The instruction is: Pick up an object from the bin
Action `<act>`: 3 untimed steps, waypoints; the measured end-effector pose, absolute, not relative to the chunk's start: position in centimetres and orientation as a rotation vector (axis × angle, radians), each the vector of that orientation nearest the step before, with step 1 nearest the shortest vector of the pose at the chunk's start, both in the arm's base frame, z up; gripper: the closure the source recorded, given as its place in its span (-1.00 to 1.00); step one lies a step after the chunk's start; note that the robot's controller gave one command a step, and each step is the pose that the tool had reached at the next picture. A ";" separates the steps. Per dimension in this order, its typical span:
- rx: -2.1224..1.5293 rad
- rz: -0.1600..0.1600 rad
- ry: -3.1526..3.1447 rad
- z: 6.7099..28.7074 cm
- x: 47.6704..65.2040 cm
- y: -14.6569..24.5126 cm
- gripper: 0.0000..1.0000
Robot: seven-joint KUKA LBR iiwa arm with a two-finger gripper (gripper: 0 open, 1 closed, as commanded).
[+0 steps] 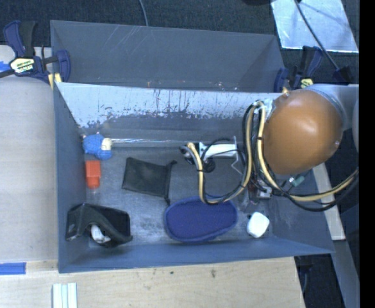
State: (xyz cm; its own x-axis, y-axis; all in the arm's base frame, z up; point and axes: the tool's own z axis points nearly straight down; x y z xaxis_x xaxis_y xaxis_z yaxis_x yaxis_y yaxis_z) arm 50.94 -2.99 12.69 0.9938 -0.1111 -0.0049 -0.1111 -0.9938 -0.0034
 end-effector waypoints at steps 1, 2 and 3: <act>-3.137 0.010 0.188 12.7 50.9 -3.5 -1.00; -3.142 0.014 -0.009 6.8 50.5 3.1 -1.00; -3.144 0.011 0.005 6.9 50.6 2.8 1.00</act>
Offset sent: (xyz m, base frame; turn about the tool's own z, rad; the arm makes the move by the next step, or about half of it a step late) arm 0.0000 0.0000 0.0000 0.0000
